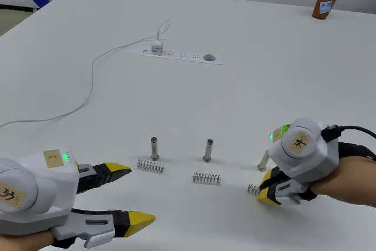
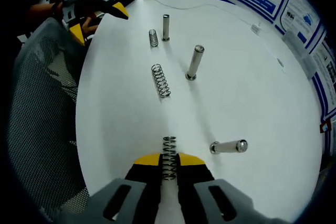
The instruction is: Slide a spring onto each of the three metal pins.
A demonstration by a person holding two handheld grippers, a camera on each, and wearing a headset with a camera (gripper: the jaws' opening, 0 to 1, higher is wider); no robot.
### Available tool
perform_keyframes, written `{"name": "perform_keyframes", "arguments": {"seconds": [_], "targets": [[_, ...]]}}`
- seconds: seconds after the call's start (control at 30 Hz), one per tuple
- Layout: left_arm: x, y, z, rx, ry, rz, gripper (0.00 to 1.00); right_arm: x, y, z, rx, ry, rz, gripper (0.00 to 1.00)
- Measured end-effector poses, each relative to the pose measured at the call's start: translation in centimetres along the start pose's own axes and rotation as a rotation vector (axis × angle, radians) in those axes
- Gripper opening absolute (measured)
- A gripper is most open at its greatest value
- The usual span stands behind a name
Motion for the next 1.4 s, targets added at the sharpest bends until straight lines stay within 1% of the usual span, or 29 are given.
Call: {"name": "perform_keyframes", "arguments": {"seconds": [0.13, 0.33, 0.43, 0.53, 0.7, 0.77, 0.93, 1.1, 1.23, 1.4], "targets": [[-0.5, -0.2, 0.5, 0.021, 0.007, 0.028, 0.58, -0.2, 0.4, -0.3, -0.005, -0.001, 0.0, 0.12], [-1.6, -0.4, 1.3, 0.061, 0.012, 0.077, 0.55, -0.8, 0.9, -1.0, -0.008, -0.009, -0.014, 0.12], [-2.4, -0.5, 1.8, 0.082, 0.01, 0.103, 0.55, -1.5, 1.1, -1.5, -0.011, -0.023, -0.027, 0.12], [-3.0, -0.6, 2.4, 0.103, 0.018, 0.138, 0.54, -2.3, 1.3, -1.9, -0.021, -0.043, -0.033, 0.12], [-4.1, -0.9, 3.5, 0.138, 0.028, 0.183, 0.53, -3.3, 1.6, -2.0, -0.024, -0.05, -0.061, 0.12], [-4.4, -1.2, 4.0, 0.155, 0.034, 0.201, 0.52, -3.8, 1.9, -2.1, -0.028, -0.054, -0.073, 0.12], [-4.5, -1.8, 5.2, 0.194, 0.057, 0.235, 0.49, -4.9, 2.7, -2.1, -0.041, -0.058, -0.116, 0.12], [-4.5, -2.1, 5.9, 0.215, 0.068, 0.246, 0.46, -6.1, 3.7, -2.0, -0.056, -0.064, -0.164, 0.12], [-4.7, -2.2, 6.1, 0.223, 0.067, 0.254, 0.44, -6.9, 4.2, -1.9, -0.068, -0.068, -0.191, 0.12], [-4.9, -2.3, 6.2, 0.228, 0.068, 0.272, 0.4, -7.9, 4.9, -2.2, -0.082, -0.088, -0.226, 0.12]]}}
Point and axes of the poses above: the centre of the closed fingertips' face, and the gripper's own axes: z roughly forward along the fingers, y roughly to its left, x roughly out of its underside, the point moved 9 cm from there along -z, roughly backward along the fingers, and after that the axes turned 9 degrees about y, right-handed, at the moved point
